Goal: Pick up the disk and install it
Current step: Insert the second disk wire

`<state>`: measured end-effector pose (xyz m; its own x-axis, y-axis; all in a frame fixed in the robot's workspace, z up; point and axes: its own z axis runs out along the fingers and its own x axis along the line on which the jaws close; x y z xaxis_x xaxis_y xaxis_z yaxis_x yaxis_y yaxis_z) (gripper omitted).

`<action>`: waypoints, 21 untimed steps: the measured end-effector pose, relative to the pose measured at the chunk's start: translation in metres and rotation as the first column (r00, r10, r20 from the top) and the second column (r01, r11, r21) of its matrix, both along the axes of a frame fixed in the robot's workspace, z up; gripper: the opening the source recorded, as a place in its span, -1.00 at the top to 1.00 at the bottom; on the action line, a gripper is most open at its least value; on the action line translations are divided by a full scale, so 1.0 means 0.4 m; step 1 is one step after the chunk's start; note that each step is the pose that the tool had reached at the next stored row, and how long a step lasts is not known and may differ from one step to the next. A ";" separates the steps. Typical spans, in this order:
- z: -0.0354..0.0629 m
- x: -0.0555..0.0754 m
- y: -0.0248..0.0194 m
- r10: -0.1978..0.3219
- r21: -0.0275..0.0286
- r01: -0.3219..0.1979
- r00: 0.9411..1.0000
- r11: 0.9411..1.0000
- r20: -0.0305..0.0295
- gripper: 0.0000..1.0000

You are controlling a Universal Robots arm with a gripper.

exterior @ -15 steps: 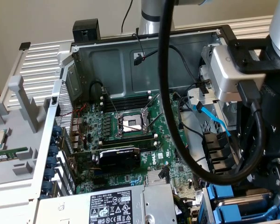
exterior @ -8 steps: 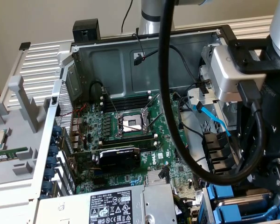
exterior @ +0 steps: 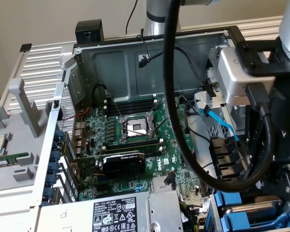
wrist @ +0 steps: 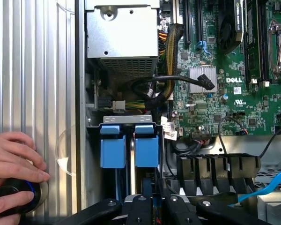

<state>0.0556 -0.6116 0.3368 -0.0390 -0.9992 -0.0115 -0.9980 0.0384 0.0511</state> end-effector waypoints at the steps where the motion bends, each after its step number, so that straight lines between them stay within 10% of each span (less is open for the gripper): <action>1: -0.001 0.000 -0.001 0.000 0.001 0.000 1.000 1.000 0.000 0.67; 21: 0.038 -0.001 0.001 0.000 0.002 0.000 1.000 1.000 0.001 0.67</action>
<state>0.0552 -0.6112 0.3519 -0.0389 -0.9992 -0.0134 -0.9980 0.0381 0.0505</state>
